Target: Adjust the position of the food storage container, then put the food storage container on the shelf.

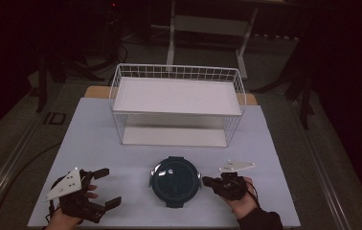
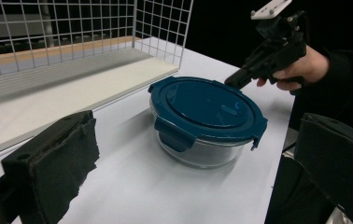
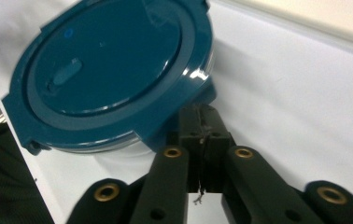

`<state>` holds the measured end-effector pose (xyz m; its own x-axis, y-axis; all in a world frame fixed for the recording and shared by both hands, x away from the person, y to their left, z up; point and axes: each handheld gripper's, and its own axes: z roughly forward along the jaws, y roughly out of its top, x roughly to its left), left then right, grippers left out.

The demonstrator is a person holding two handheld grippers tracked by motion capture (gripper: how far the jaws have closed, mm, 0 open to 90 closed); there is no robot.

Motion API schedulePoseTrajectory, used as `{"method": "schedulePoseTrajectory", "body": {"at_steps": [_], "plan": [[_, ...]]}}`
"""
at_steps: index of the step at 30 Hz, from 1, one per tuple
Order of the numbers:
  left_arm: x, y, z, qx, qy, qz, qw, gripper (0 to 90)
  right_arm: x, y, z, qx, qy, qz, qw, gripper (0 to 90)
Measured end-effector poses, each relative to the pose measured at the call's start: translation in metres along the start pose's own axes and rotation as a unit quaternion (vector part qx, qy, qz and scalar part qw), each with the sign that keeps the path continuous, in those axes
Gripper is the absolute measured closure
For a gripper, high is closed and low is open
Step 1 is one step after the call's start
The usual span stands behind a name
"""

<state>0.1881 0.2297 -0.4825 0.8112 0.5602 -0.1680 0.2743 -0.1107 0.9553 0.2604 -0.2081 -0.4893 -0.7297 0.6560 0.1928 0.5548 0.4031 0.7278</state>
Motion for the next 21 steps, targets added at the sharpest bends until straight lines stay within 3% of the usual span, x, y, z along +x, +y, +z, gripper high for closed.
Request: {"method": "schedulePoseTrajectory", "body": {"at_steps": [1, 6, 7, 8, 9, 10, 11, 14, 15, 17, 21], "plan": [[0.0, 0.0, 0.0, 0.0, 0.0, 0.0, 1.0, 0.0, 0.0, 0.0, 0.0, 0.0, 0.0, 0.0, 1.0, 83.3], [-0.002, 0.002, 0.002, 0.01, 0.019, 0.029, 0.9993, 0.0, 0.001, 0.0, -0.015, -0.041, 0.007, 0.004, 0.9991, 53.6], [-0.002, 0.002, 0.002, 0.01, 0.019, 0.029, 0.9993, 0.0, 0.001, 0.0, -0.015, -0.041, 0.007, 0.004, 0.9991, 53.6], [-0.003, 0.003, 0.002, 0.003, 0.012, 0.03, 0.9995, 0.0, 0.002, 0.0, -0.017, -0.048, 0.009, 0.002, 0.9988, 44.7], [-0.004, 0.005, 0.003, 0.01, 0.01, 0.028, 0.9995, 0.0, 0.003, 0.001, -0.02, -0.067, 0.012, 0.004, 0.9977, 29.6], [-0.005, 0.007, 0.004, 0.015, 0.007, 0.021, 0.9996, 0.0, 0.003, 0.002, -0.022, -0.071, 0.022, 0.001, 0.9973, 21.3], [-0.006, 0.009, 0.006, 0.018, 0.002, 0.01, 0.9998, 0.0, 0.004, 0.003, -0.023, -0.076, 0.025, 0.002, 0.9968, 18.3], [-0.007, 0.012, 0.007, 0.022, 0.004, 0.002, 0.9997, 0.0, 0.004, 0.003, -0.025, -0.085, 0.026, 0.006, 0.996, 18.1], [-0.01, 0.02, 0.011, 0.029, -0.001, -0.001, 0.9996, 0.0, 0.003, 0.005, -0.032, -0.102, 0.039, 0.001, 0.994, 14.4], [-0.011, 0.024, 0.014, 0.03, -0.005, -0.007, 0.9995, 0.0, 0.001, 0.005, -0.039, -0.126, 0.045, -0.001, 0.9911, 15.8], [-0.009, 0.033, 0.022, 0.047, 0.004, -0.014, 0.9988, 0.0, 0.003, 0.007, -0.049, -0.156, 0.034, -0.027, 0.9868, 18.9]]}}
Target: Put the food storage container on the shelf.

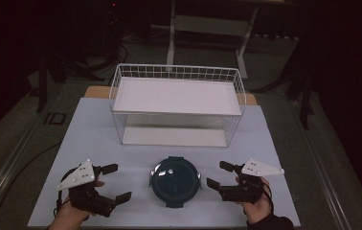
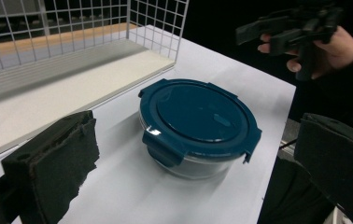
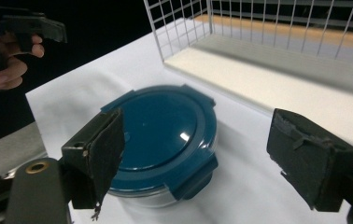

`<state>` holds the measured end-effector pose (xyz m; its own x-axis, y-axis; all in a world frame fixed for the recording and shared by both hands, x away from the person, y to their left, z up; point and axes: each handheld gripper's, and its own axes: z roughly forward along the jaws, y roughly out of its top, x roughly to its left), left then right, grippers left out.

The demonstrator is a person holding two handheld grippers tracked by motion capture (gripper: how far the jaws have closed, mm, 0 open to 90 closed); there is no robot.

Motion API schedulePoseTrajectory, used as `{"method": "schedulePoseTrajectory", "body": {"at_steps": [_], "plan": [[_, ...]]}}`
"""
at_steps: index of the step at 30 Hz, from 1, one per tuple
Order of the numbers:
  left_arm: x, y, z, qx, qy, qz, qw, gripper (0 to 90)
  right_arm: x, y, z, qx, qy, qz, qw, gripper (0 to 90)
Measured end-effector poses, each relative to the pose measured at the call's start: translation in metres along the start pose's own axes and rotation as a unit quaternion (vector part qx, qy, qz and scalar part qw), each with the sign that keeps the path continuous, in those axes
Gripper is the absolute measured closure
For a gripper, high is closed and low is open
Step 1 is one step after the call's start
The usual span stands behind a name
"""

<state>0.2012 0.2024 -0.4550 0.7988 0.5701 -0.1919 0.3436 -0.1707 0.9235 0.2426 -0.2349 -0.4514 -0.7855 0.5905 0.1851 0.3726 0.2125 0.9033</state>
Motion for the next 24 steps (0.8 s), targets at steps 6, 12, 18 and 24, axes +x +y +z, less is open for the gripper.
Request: {"method": "schedulePoseTrajectory", "body": {"at_steps": [6, 12, 18, 24], "plan": [[0.002, 0.013, 0.017, 0.022, 0.007, -0.011, 0.9997, 0.0, 0.01, 0.007, -0.004, -0.018, -0.014, -0.042, 0.9988, 17.3], [0.008, 0.022, 0.041, 0.046, -0.017, -0.045, 0.9978, 0.0, 0.014, 0.006, -0.002, -0.013, -0.013, -0.032, 0.9993, 11.8], [0.014, 0.019, 0.058, 0.064, -0.017, -0.072, 0.9952, 0.0, 0.018, 0.001, -0.001, -0.007, -0.037, -0.03, 0.9988, 10.3], [0.026, 0.011, 0.077, 0.102, -0.014, -0.117, 0.9878, 0.0, 0.02, -0.004, 0.003, -0.002, -0.045, -0.024, 0.9987, 10.3]]}}
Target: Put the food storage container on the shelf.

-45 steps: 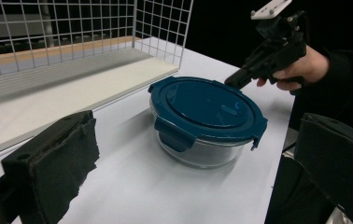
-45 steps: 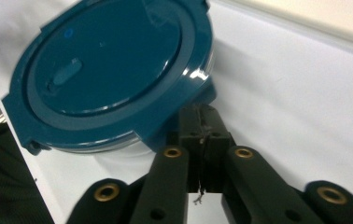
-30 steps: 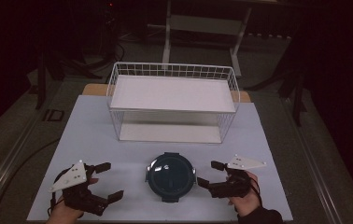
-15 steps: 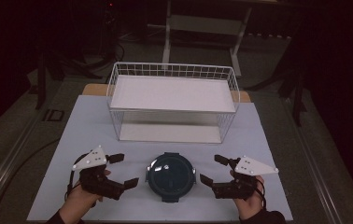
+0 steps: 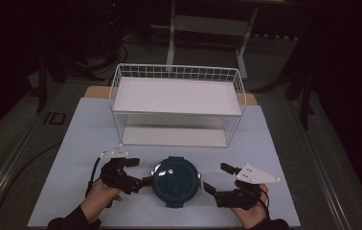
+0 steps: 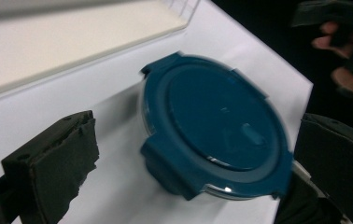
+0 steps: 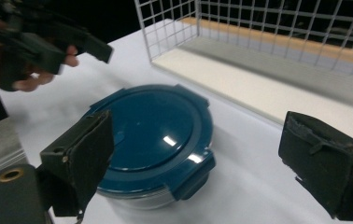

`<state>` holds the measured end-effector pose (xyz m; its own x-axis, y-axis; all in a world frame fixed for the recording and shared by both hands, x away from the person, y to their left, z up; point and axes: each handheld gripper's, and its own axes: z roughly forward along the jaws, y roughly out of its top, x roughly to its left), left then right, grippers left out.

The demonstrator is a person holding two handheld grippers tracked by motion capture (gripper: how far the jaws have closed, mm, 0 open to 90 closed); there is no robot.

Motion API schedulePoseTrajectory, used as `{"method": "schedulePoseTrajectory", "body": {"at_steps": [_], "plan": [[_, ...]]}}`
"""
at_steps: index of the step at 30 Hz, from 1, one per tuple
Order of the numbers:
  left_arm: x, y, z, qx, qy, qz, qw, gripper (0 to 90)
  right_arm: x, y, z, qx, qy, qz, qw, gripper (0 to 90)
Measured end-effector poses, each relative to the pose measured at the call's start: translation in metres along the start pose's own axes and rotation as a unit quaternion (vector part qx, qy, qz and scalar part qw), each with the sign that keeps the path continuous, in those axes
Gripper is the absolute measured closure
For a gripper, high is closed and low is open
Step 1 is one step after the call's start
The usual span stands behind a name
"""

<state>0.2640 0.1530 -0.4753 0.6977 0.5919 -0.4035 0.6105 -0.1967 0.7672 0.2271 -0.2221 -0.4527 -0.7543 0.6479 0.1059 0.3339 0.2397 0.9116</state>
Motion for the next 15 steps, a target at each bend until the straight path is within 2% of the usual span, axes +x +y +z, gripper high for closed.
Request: {"method": "schedulePoseTrajectory", "body": {"at_steps": [1, 2, 3, 4, 5, 7, 8, 9, 10, 11, 12, 13, 15], "plan": [[0.002, 0.0, 0.002, 0.005, -0.001, -0.011, 0.9999, 0.0, 0.0, -0.001, 0.001, 0.0, -0.003, 0.0, 1.0, 10.3], [0.002, 0.0, 0.002, 0.005, -0.001, -0.011, 0.9999, 0.0, 0.001, -0.001, 0.002, 0.001, -0.001, 0.002, 1.0, 10.4], [0.008, -0.001, 0.007, 0.01, -0.003, -0.038, 0.9992, 0.0, 0.001, -0.002, 0.004, 0.007, 0.004, 0.005, 1.0, 10.6], [0.008, -0.001, 0.007, 0.01, -0.003, -0.038, 0.9992, 0.0, 0.001, -0.002, 0.004, 0.007, 0.004, 0.005, 1.0, 10.6], [0.014, -0.002, 0.014, 0.038, -0.001, -0.089, 0.9953, 0.0, 0.002, -0.003, 0.006, 0.012, 0.007, 0.006, 0.9999, 10.7], [0.018, -0.003, 0.018, 0.06, -0.013, -0.134, 0.9891, 0.0, 0.002, -0.004, 0.008, 0.015, 0.008, 0.011, 0.9998, 10.7], [0.023, -0.005, 0.021, 0.066, -0.034, -0.168, 0.983, 0.0, 0.002, -0.004, 0.008, 0.017, 0.012, 0.013, 0.9997, 10.7], [0.025, -0.005, 0.022, 0.073, -0.042, -0.183, 0.9796, 0.2, 0.002, -0.004, 0.009, 0.019, 0.014, 0.015, 0.9996, 10.7], [0.028, -0.006, 0.024, 0.084, -0.052, -0.2, 0.9749, 0.2, 0.002, -0.004, 0.009, 0.019, 0.013, 0.017, 0.9996, 10.9], [0.03, -0.007, 0.025, 0.092, -0.056, -0.209, 0.972, 0.2, 0.001, -0.004, 0.009, 0.021, 0.016, 0.019, 0.9995, 13.0], [0.032, -0.008, 0.027, 0.106, -0.07, -0.227, 0.9657, 0.4, 0.001, -0.005, 0.009, 0.022, 0.016, 0.02, 0.9994, 13.1], [0.033, -0.008, 0.028, 0.112, -0.07, -0.233, 0.9634, 2.4, 0.001, -0.005, 0.009, 0.022, 0.014, 0.022, 0.9994, 13.1], [0.033, -0.008, 0.028, 0.112, -0.07, -0.233, 0.9634, 4.0, 0.001, -0.005, 0.009, 0.023, 0.015, 0.022, 0.9994, 13.1]]}}
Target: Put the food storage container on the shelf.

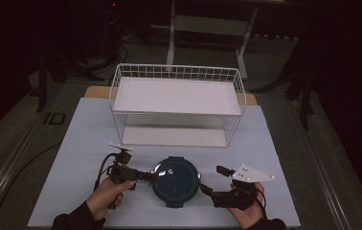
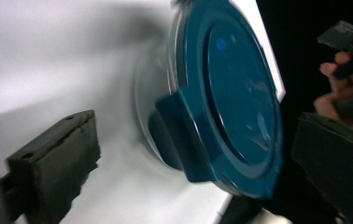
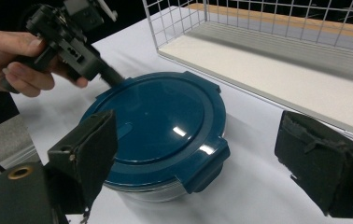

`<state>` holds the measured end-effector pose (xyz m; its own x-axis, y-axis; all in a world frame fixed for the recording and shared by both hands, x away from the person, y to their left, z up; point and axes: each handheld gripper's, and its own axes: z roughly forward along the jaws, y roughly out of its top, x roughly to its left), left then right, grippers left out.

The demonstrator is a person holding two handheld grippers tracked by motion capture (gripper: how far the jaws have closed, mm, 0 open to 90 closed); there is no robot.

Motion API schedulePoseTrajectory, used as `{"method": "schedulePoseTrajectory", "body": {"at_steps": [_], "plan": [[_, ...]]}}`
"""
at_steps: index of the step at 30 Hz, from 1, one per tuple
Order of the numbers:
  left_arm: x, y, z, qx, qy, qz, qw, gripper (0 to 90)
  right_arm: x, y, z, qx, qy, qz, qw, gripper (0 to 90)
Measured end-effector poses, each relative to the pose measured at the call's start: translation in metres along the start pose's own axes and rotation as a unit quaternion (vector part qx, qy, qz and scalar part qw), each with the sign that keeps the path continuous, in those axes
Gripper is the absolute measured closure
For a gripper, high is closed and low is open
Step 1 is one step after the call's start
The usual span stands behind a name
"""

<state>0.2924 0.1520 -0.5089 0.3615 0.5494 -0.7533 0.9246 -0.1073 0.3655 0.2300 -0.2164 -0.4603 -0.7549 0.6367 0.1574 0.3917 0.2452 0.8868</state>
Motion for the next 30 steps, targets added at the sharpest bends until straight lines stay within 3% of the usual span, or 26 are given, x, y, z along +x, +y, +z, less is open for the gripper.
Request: {"method": "schedulePoseTrajectory", "body": {"at_steps": [1, 7, 12, 14, 20, 21, 22, 23, 24, 25, 26, 30], "plan": [[0.004, 0.001, 0.001, 0.005, 0.006, -0.029, 0.9996, 14.2, 0.0, 0.0, 0.001, 0.003, -0.001, -0.002, 1.0, 13.2], [0.012, 0.002, 0.002, 0.016, -0.012, -0.063, 0.9978, 39.9, 0.0, -0.001, 0.002, 0.009, 0.0, -0.001, 1.0, 13.5], [0.017, 0.001, 0.006, 0.025, -0.045, -0.081, 0.9954, 52.2, -0.001, -0.002, 0.002, 0.013, 0.0, 0.001, 0.9999, 13.8], [0.018, 0.001, 0.008, 0.026, -0.05, -0.087, 0.9947, 52.5, -0.001, -0.002, 0.002, 0.017, -0.001, 0.002, 0.9999, 14.7], [0.017, -0.001, 0.006, 0.02, -0.05, -0.061, 0.9967, 53.5, -0.002, -0.004, 0.004, 0.03, -0.003, 0.007, 0.9995, 18.6], [0.013, -0.003, 0.005, 0.015, -0.046, -0.048, 0.9977, 53.6, -0.006, -0.006, 0.007, 0.042, -0.001, 0.026, 0.9988, 22.5], [0.013, -0.003, 0.005, 0.015, -0.046, -0.048, 0.9977, 53.7, -0.009, -0.008, 0.008, 0.048, 0.004, 0.042, 0.998, 23.5], [0.01, -0.006, 0.004, 0.013, -0.042, -0.029, 0.9986, 53.9, -0.013, -0.009, 0.01, 0.054, 0.009, 0.062, 0.9966, 23.9], [0.01, -0.006, 0.004, 0.013, -0.042, -0.029, 0.9986, 54.1, -0.013, -0.009, 0.01, 0.054, 0.009, 0.062, 0.9966, 23.9], [0.007, -0.007, 0.003, 0.013, -0.041, -0.018, 0.9989, 54.1, -0.016, -0.011, 0.011, 0.058, 0.015, 0.079, 0.9951, 24.0], [0.004, -0.011, 0.001, 0.011, -0.04, -0.005, 0.9991, 54.7, -0.021, -0.014, 0.013, 0.062, 0.031, 0.11, 0.9915, 24.8], [-0.001, -0.017, -0.002, 0.006, -0.036, 0.027, 0.9989, 55.9, -0.027, -0.018, 0.016, 0.067, 0.06, 0.154, 0.984, 31.6]]}}
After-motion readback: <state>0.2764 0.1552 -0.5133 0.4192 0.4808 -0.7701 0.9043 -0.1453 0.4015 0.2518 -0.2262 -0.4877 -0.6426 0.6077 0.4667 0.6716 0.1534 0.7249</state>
